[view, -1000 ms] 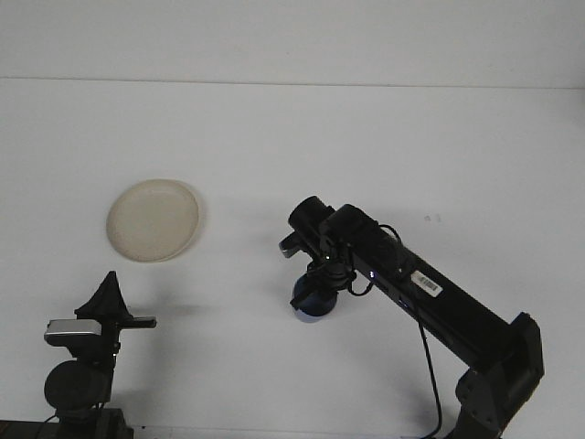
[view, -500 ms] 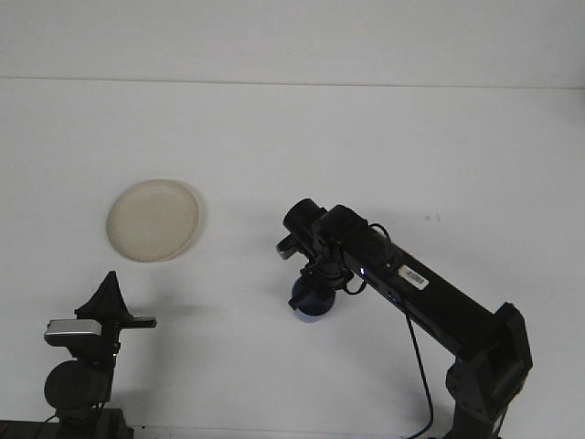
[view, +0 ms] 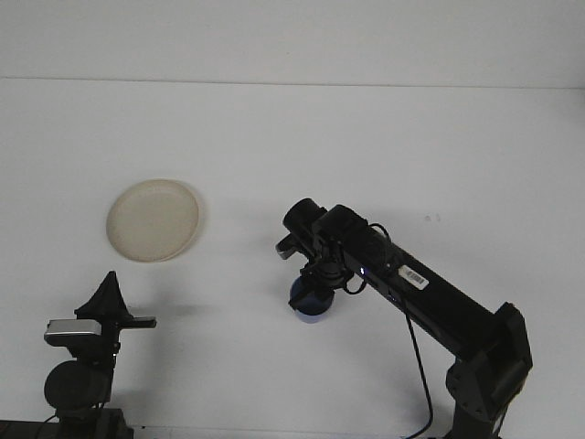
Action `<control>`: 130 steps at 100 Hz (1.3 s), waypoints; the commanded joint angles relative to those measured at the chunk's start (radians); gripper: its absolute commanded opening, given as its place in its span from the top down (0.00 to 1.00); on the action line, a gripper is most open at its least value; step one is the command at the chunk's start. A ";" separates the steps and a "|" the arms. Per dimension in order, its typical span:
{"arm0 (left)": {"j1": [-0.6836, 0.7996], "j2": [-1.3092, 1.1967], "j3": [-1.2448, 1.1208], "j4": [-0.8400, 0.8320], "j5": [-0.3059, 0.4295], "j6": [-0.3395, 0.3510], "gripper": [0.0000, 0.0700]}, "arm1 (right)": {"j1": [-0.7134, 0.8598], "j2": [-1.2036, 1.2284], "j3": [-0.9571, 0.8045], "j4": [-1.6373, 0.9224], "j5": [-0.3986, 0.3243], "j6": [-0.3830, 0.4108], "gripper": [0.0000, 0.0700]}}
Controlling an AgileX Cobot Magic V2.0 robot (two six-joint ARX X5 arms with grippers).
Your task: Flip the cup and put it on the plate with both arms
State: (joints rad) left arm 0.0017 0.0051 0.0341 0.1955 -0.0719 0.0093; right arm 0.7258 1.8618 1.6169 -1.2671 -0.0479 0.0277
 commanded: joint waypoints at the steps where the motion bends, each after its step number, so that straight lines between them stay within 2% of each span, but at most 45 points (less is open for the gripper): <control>1: 0.001 -0.002 -0.020 0.015 0.005 0.000 0.98 | 0.011 0.025 0.027 0.003 0.003 -0.017 0.91; 8: 0.001 -0.002 -0.020 0.015 0.005 0.000 0.98 | 0.011 0.025 0.027 0.003 0.003 -0.017 0.86; 25: 0.001 -0.002 -0.020 0.015 0.005 0.000 0.98 | 0.008 0.024 0.027 0.003 0.003 -0.017 0.50; 42: 0.001 -0.002 -0.020 0.015 0.005 0.000 0.98 | 0.003 0.022 0.031 0.000 -0.001 -0.016 0.30; 70: 0.001 -0.002 -0.020 0.015 0.005 0.000 0.98 | -0.014 0.016 0.122 -0.072 -0.004 -0.019 0.29; 98: 0.001 -0.002 -0.020 0.015 0.005 0.000 0.98 | -0.051 -0.037 0.230 -0.102 -0.023 -0.056 0.29; 130: 0.001 -0.002 -0.020 0.015 0.005 0.000 0.98 | -0.272 -0.151 0.229 -0.102 -0.035 -0.071 0.29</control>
State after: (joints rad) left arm 0.0017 0.0051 0.0341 0.1955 -0.0719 0.0093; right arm 0.4885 1.7226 1.8206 -1.3415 -0.0830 -0.0303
